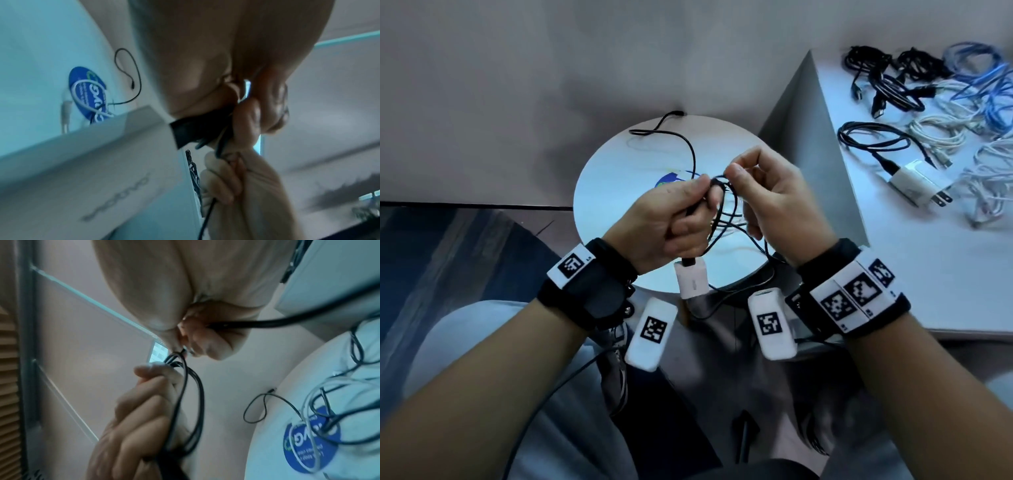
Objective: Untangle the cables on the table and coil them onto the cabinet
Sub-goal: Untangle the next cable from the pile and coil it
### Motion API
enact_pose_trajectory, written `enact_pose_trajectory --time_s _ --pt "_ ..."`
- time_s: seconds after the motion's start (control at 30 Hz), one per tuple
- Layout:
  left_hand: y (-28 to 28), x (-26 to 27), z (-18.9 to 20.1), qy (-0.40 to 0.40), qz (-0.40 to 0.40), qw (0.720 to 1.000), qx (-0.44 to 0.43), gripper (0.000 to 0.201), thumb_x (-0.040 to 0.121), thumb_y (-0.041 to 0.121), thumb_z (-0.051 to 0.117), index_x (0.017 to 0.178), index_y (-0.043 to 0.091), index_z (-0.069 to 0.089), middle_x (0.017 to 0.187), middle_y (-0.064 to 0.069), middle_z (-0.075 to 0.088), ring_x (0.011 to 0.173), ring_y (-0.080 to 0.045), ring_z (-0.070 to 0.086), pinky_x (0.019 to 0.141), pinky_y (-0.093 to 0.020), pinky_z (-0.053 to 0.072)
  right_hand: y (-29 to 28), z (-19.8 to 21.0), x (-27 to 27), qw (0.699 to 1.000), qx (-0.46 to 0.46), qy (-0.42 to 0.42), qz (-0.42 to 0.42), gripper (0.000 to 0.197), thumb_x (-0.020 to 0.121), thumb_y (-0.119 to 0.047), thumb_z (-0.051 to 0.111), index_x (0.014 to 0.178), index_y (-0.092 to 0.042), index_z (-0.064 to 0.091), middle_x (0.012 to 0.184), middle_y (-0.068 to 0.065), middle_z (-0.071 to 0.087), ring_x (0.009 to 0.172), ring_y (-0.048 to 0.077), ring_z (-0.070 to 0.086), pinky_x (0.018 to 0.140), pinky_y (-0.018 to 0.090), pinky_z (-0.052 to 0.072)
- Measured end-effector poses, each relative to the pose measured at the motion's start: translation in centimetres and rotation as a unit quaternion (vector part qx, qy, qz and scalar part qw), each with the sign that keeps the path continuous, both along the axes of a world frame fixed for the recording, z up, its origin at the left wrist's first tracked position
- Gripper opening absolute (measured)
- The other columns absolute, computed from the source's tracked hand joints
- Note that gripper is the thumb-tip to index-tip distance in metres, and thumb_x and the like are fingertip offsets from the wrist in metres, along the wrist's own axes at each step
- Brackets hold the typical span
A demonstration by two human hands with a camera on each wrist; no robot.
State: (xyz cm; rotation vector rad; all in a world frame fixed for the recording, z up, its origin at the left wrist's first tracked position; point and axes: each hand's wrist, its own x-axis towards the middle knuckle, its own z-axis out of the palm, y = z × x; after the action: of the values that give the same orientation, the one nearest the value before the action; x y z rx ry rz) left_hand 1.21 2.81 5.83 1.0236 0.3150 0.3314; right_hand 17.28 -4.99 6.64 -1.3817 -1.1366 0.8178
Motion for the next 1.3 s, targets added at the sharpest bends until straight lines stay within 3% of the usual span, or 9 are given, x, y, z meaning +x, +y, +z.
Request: enact_pose_trajectory --time_s 0.17,0.3,0.4,0.53,0.67,0.8,0.9,1.13,1.3 --pt "0.4 -0.2 0.4 -0.055 0.101 0.989 -0.094 0.029 0.106 0.033 0.032 0.093 0.016 0.051 0.045 0.009 0.037 0.055 -0.007 0.058 0.061 -0.022 0.052 0.3 -1.7 -0.9 0.993 -0.112 0.005 0.041 0.018 0.107 -0.026 0.044 0.109 -0.017 0.06 0.06 -0.001 0.041 0.041 0.017 0.032 0.036 0.022 0.029" --pt "1.2 -0.5 0.8 -0.076 0.183 0.977 -0.084 0.044 0.111 0.029 0.023 0.121 0.0 0.055 0.048 0.008 0.039 0.081 -0.008 0.071 0.079 -0.025 0.058 -0.2 -2.7 -2.4 0.98 -0.143 -0.121 0.074 0.022 0.107 -0.029 0.043 0.096 -0.021 0.061 0.053 -0.014 0.045 0.046 0.005 0.043 0.046 0.018 0.033" --pt "2.0 -0.5 0.5 -0.041 0.239 0.97 -0.02 0.041 0.111 0.025 0.028 0.121 -0.007 0.052 0.058 0.005 0.047 0.094 -0.018 0.073 0.085 -0.032 0.058 -0.8 -2.8 -3.4 0.955 -0.147 -0.226 0.124 0.025 0.105 -0.028 0.045 0.082 -0.024 0.056 0.06 -0.007 0.046 0.062 0.015 0.045 0.063 0.034 0.037" --pt "1.5 -0.3 -0.5 0.113 0.228 0.947 0.197 0.021 0.11 0.019 0.039 0.108 0.006 0.056 0.068 -0.002 0.067 0.077 -0.027 0.074 0.071 -0.036 0.06 -1.1 -1.9 -4.2 0.909 -0.186 -0.324 0.183 0.023 0.097 -0.022 0.051 0.111 -0.019 0.068 0.068 -0.006 0.056 0.072 0.017 0.05 0.068 0.032 0.039" --pt "1.1 -0.3 -1.3 0.215 0.112 0.887 0.393 0.024 0.104 0.027 0.043 0.1 0.008 0.057 0.056 0.002 0.062 0.045 -0.022 0.054 0.051 -0.032 0.044 -1.5 0.2 -3.6 0.954 -0.142 -0.212 0.157 0.028 0.084 -0.016 0.048 0.095 -0.02 0.074 0.077 -0.01 0.068 0.068 0.003 0.058 0.061 0.021 0.038" --pt "0.9 -0.5 0.1 0.175 0.053 0.938 0.296 0.047 0.108 0.032 0.036 0.075 0.007 0.058 0.053 -0.003 0.055 0.041 -0.022 0.031 0.048 -0.041 0.026 -0.9 1.1 -2.0 0.996 -0.062 -0.015 0.059 0.013 0.076 -0.01 0.046 0.081 -0.019 0.053 0.053 -0.01 0.051 0.042 0.01 0.035 0.043 0.032 0.026" --pt "1.1 -0.7 0.7 0.12 0.041 0.968 0.219 0.046 0.102 0.035 0.041 0.093 -0.002 0.066 0.049 0.0 0.041 0.041 -0.017 0.023 0.047 -0.038 0.016 -0.5 1.3 -0.7 0.997 -0.012 0.07 0.004 0.019 0.09 0.001 0.053 0.089 -0.017 0.048 0.056 -0.008 0.046 0.046 0.008 0.048 0.038 0.026 0.023" --pt "1.5 -1.2 0.8 -0.02 0.038 0.999 -0.011 0.029 0.106 0.027 0.032 0.092 0.014 0.053 0.048 0.011 0.039 0.035 -0.006 0.039 0.042 -0.021 0.038 0.6 -1.4 -0.6 0.999 0.011 -0.036 -0.023 0.019 0.093 -0.044 0.055 0.082 -0.029 0.057 0.053 -0.012 0.037 0.048 0.013 0.028 0.049 0.031 0.024" --pt "1.6 -0.6 1.4 -0.081 0.197 0.975 -0.071 0.038 0.108 0.026 0.032 0.124 0.0 0.055 0.073 0.008 0.06 0.065 -0.005 0.064 0.063 -0.02 0.052 -0.1 -2.0 -1.0 0.977 -0.087 -0.192 0.033 0.029 0.105 -0.039 0.045 0.098 -0.018 0.064 0.053 -0.017 0.049 0.05 0.004 0.043 0.057 0.029 0.037"
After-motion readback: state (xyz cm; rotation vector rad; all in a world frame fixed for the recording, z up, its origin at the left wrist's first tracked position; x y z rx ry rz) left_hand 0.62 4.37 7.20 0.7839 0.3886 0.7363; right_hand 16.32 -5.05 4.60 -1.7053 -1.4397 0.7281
